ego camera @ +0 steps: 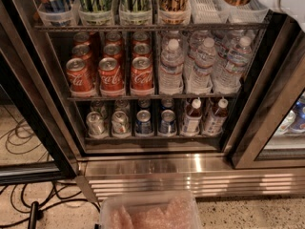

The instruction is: Pick orange can from top shelf of fridge

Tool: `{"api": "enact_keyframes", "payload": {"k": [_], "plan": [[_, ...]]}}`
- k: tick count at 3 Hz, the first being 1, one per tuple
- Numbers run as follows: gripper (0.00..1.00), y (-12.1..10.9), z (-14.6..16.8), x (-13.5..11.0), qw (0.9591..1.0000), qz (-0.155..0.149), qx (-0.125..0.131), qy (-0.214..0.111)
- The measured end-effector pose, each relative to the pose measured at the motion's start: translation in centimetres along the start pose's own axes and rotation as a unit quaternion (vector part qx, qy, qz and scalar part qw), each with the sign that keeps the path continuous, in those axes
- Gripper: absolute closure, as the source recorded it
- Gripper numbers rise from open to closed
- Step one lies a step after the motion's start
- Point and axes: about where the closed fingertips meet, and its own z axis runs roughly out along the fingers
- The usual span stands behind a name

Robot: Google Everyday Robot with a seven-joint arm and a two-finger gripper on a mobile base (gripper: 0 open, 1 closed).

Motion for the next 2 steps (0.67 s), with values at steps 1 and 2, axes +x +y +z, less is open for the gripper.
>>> {"api": "enact_keyframes", "payload": {"k": [1, 2], "plan": [[1.0, -0.1, -2.3, 1.0, 0.9986, -0.023, -0.031, 0.037], [1.0, 0.0, -4.4, 2.3, 0.9932, -0.041, -0.074, 0.08]]}}
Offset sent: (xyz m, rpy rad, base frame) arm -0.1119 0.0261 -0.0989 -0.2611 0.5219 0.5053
